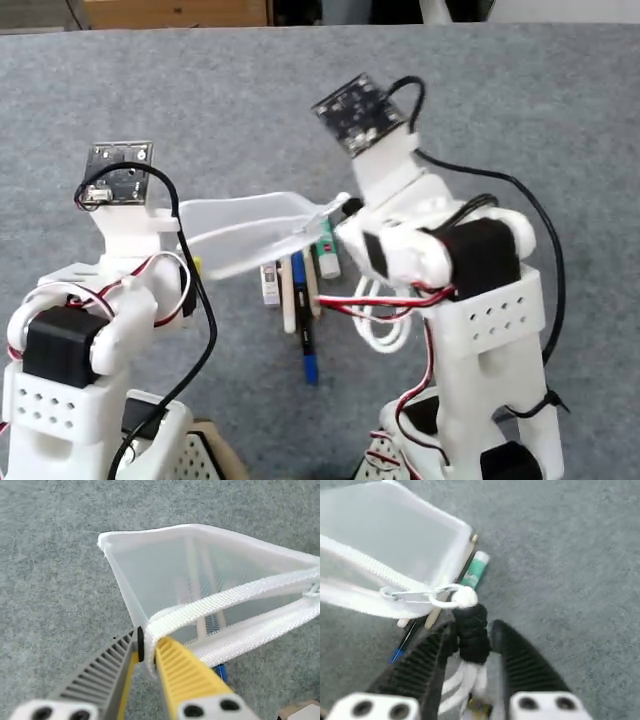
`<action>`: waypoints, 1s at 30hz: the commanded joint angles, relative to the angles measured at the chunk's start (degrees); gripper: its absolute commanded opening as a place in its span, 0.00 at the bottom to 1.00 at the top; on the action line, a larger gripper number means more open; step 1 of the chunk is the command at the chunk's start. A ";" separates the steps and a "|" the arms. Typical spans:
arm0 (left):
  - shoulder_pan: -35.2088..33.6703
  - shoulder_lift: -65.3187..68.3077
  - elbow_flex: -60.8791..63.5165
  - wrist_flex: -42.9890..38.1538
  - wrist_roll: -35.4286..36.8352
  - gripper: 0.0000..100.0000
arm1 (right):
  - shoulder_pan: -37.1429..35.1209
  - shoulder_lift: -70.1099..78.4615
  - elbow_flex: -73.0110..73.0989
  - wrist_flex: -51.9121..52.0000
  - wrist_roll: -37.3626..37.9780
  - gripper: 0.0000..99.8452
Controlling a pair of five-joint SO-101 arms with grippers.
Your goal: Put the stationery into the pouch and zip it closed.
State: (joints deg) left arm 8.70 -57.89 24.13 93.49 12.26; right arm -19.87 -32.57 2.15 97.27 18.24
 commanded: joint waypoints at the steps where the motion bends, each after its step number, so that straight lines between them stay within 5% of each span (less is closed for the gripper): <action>1: -0.13 0.00 -2.59 -1.41 -0.18 0.03 | -6.15 -0.84 -2.15 2.46 -0.18 0.35; 5: -0.31 0.00 -2.59 -1.32 -0.18 0.03 | -13.36 -1.27 -2.15 3.43 -0.18 0.48; 11: -0.48 0.00 -3.03 -0.88 -0.18 0.03 | -20.22 -9.01 -1.80 3.43 -0.18 0.49; 20: 1.71 0.00 -13.58 7.30 -0.18 0.03 | -20.04 -16.48 -1.71 3.43 -0.18 0.49; 30: 6.64 -2.90 -17.19 7.56 0.26 0.03 | -19.96 -16.57 -1.71 3.08 -0.18 0.49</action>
State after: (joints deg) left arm 14.51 -58.86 9.45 100.79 12.09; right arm -39.47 -49.01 2.15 100.35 18.24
